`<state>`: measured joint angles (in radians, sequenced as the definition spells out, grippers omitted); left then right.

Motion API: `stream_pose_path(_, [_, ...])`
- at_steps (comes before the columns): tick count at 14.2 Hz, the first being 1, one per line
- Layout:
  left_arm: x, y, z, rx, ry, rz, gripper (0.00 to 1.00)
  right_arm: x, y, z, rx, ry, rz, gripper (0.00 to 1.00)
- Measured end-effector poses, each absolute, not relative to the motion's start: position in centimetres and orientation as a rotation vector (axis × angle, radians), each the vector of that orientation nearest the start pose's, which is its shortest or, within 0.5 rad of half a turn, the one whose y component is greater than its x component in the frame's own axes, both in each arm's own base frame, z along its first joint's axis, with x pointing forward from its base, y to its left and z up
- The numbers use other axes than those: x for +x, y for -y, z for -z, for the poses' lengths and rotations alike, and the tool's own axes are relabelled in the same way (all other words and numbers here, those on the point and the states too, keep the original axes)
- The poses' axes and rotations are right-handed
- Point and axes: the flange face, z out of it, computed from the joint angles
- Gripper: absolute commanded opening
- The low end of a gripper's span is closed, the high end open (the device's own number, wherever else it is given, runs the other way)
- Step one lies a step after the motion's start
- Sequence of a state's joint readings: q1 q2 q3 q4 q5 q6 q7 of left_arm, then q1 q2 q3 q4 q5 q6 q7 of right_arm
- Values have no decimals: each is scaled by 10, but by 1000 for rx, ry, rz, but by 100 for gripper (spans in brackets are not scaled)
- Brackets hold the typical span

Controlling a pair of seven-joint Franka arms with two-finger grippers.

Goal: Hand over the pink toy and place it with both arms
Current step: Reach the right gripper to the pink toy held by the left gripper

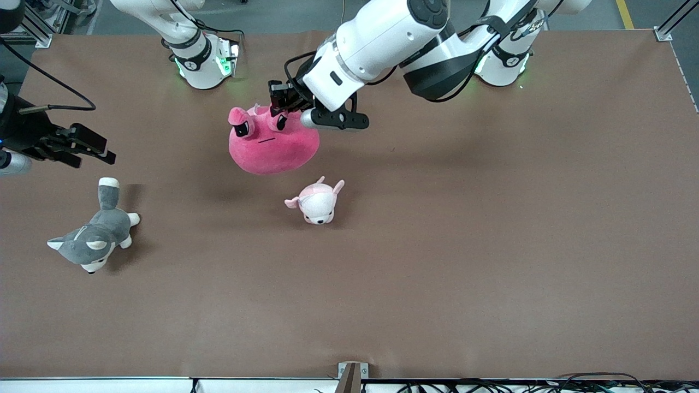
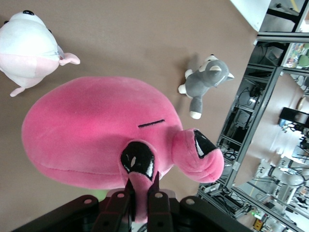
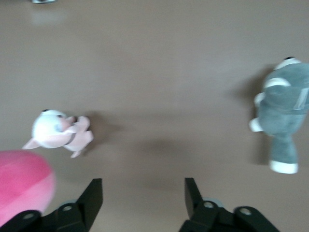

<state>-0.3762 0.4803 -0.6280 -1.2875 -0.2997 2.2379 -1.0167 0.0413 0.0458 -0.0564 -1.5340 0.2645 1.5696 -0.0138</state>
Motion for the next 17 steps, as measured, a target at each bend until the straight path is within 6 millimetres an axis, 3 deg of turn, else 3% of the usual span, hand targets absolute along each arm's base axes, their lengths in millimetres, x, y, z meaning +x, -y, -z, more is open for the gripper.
stream_pose_path(5, [471, 554, -570, 2372, -323, 210, 0, 563, -61, -622, -2585, 34, -116, 68])
stream_pose_path(8, [471, 554, -570, 2370, -324, 207, 0, 563, -97, -613, -2552, 91, -165, 68])
stream_pose_path(12, [472, 553, -571, 2376, -319, 195, 1, 552, -160, -608, -2543, 208, -227, 64])
stream_pose_path(14, [472, 553, -571, 2376, -319, 194, 0, 547, -190, -606, -2517, 188, -263, 63])
stream_pose_path(17, [472, 553, -571, 2377, -318, 193, 1, 547, -213, -602, -2504, 180, -266, 63])
